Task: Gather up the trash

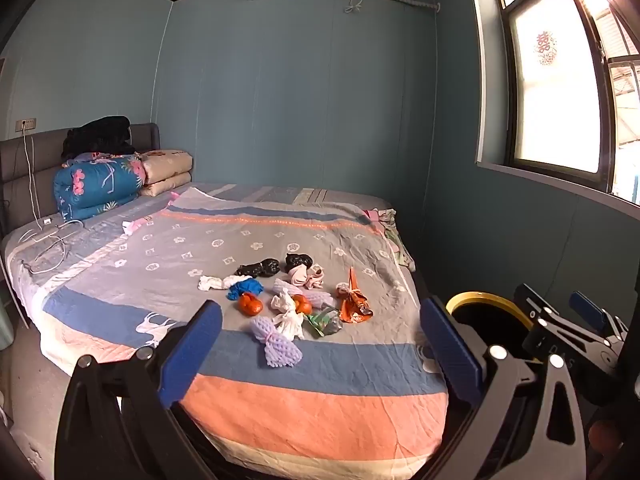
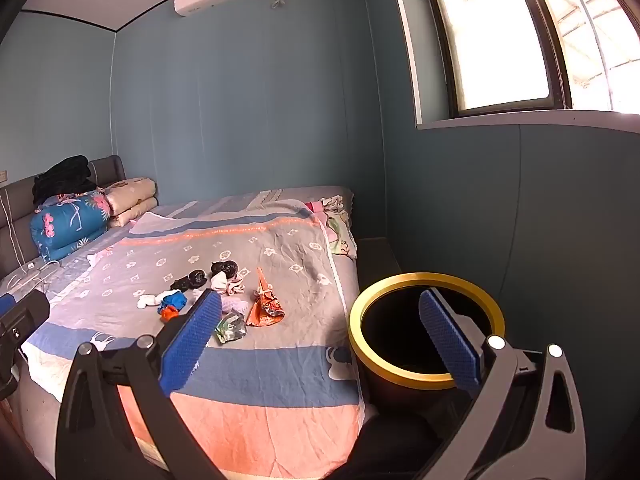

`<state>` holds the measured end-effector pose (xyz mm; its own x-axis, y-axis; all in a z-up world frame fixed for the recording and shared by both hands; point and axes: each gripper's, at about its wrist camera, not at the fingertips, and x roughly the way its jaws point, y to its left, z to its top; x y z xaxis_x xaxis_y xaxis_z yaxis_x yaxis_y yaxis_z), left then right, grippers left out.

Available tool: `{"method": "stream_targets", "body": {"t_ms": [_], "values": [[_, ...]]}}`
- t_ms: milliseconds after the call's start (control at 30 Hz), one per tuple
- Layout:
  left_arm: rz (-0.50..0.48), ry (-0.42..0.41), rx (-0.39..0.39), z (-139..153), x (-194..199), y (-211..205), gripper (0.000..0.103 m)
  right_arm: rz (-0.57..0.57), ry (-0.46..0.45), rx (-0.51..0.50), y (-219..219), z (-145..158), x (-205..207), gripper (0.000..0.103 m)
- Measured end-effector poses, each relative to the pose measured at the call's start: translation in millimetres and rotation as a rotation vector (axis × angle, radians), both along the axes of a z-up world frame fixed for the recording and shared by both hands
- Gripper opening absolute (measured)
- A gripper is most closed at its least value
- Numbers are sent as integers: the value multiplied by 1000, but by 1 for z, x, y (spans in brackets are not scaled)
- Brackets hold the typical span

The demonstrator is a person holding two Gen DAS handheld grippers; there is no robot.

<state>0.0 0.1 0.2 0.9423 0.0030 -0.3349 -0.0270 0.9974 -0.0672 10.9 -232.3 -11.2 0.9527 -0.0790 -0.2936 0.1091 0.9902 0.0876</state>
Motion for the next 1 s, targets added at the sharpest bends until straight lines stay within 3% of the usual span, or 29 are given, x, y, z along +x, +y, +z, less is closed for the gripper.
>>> {"method": "stream_targets", "body": {"t_ms": [1000], "values": [[12, -1, -33, 0, 4, 10, 96, -1, 20, -7, 4, -14, 7, 95]]}}
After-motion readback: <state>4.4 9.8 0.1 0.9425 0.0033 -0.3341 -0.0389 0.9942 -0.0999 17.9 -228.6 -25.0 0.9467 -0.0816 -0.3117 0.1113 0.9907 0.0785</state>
